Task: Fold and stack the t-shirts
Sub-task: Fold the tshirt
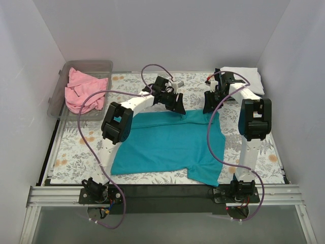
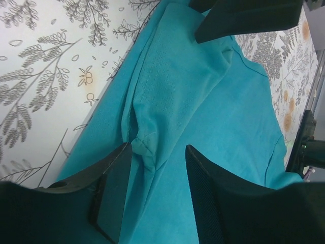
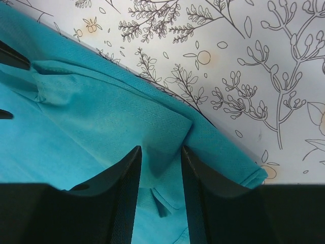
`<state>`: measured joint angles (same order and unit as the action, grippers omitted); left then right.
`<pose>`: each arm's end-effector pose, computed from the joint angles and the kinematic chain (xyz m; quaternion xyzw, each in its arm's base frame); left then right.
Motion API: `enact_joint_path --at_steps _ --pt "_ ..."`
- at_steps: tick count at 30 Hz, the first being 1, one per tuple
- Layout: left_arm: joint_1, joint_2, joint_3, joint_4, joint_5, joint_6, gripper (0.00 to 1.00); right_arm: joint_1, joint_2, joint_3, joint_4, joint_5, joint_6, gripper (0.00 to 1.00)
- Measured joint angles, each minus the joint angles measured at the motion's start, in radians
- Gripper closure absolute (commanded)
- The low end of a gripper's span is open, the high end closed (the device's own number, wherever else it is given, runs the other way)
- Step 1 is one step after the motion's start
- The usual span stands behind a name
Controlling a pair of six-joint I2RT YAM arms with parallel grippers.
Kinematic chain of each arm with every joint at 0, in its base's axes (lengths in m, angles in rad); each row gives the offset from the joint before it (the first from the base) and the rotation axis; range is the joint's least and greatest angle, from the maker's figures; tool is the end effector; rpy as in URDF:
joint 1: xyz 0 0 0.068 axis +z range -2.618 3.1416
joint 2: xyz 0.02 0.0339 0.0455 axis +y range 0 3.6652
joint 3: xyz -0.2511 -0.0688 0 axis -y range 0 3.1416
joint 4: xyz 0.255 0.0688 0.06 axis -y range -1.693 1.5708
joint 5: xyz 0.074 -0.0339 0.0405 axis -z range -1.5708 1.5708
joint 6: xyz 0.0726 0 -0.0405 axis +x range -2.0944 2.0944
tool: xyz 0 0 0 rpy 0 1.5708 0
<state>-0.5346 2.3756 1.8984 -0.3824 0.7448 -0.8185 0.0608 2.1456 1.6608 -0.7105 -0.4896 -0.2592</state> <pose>0.4380 -0.3165 0.1273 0.0019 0.8823 -0.4690 0.0393 0.4578 0.0621 0.1300 -0.1965 0.9338 0.2190 0.2038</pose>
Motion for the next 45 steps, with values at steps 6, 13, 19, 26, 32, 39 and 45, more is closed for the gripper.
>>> enact_joint_path --at_steps 6,13,19,26,32,39,45 --pt "-0.024 0.043 0.001 -0.004 -0.027 -0.018 0.62 0.000 0.003 0.000 -0.006 -0.003 0.000 0.58" --pt "-0.026 0.053 0.034 -0.017 -0.087 -0.019 0.65 0.000 0.003 0.000 -0.007 -0.008 0.000 0.59" --pt "-0.026 0.051 0.031 -0.034 -0.133 -0.018 0.62 0.000 0.003 0.000 -0.019 -0.008 -0.002 0.59" --pt "-0.027 0.046 0.027 -0.037 -0.130 -0.019 0.63 0.000 0.003 0.000 -0.024 -0.011 -0.002 0.62" --pt "-0.032 0.046 0.033 -0.043 -0.097 -0.022 0.86 -0.001 0.003 -0.001 -0.025 -0.026 -0.010 0.78" --pt "-0.038 0.046 0.030 -0.042 -0.066 -0.003 1.00 -0.001 -0.004 -0.021 -0.038 -0.042 -0.043 0.99" --pt "-0.037 0.002 -0.070 -0.019 -0.047 0.034 1.00 -0.002 -0.066 -0.079 -0.060 -0.048 -0.101 0.99"
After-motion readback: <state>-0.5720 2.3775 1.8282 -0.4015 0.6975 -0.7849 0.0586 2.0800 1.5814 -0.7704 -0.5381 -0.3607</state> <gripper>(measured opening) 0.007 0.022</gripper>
